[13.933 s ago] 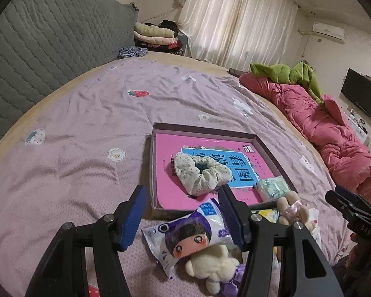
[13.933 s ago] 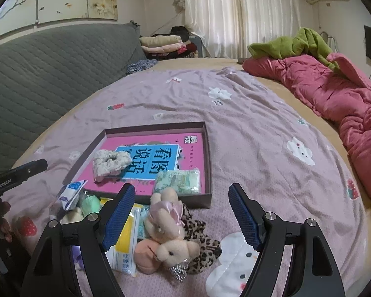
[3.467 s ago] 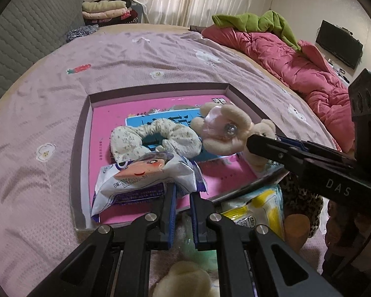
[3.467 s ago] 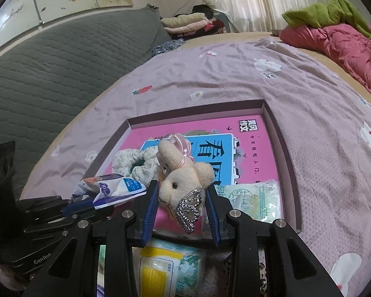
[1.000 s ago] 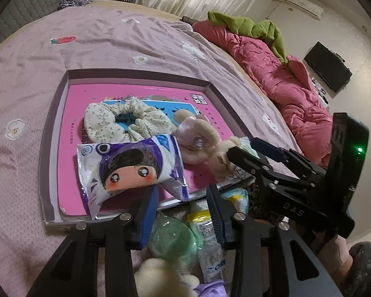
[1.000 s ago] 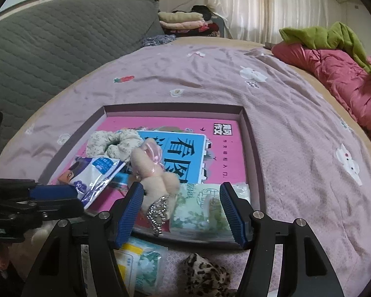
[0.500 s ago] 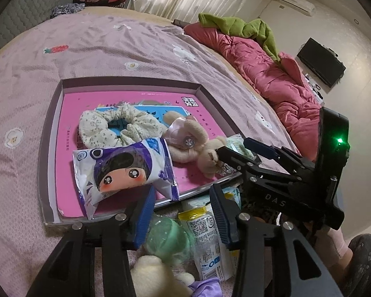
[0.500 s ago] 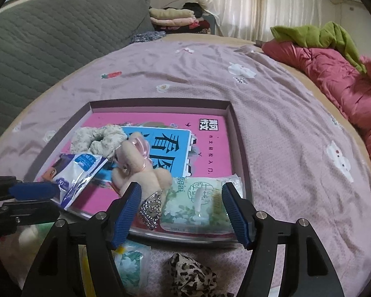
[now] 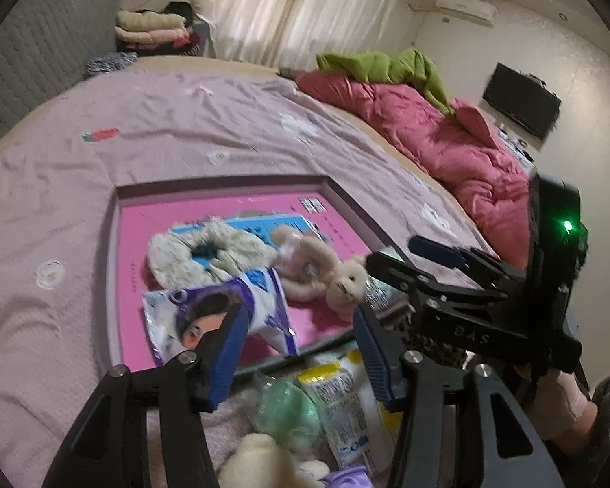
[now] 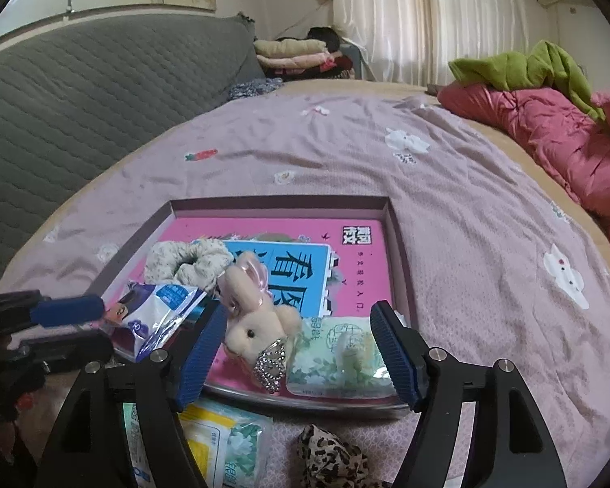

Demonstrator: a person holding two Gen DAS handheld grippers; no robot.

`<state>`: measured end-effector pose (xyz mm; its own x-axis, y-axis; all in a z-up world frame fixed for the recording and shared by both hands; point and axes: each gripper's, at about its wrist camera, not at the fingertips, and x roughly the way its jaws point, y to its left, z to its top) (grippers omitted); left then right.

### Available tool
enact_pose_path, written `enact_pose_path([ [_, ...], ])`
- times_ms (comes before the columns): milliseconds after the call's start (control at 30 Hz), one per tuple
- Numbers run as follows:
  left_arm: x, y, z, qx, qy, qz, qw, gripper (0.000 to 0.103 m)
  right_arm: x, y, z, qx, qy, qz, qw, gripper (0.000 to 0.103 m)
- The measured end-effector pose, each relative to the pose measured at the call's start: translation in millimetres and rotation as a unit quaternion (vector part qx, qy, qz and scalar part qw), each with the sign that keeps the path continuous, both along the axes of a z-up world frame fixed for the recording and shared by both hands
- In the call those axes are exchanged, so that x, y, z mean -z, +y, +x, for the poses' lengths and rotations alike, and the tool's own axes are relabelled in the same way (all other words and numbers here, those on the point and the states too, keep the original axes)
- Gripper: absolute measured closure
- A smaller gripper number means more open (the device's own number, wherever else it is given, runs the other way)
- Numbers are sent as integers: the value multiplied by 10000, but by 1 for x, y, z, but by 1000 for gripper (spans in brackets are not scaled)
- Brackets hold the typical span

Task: Organize soft objects
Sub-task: 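Lower the bunny into the box with right tool and open it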

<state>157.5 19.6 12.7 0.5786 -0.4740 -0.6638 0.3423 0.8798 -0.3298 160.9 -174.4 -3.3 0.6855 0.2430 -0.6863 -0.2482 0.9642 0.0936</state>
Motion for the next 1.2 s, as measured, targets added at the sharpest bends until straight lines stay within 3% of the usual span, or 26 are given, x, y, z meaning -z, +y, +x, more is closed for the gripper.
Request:
enact_pose_path([
  [400, -6, 45, 11, -876, -30, -477, 9950, 44, -28, -15, -12, 135, -499, 275, 9983, 27],
  [767, -9, 62, 7, -1505, -162, -32, 9885, 44, -39, -33, -19, 379, -680, 193, 9968, 27],
  [1200, -12, 54, -14, -1549, -288, 203, 9873, 44, -56, -46, -43, 443, -917, 239, 9945, 27],
])
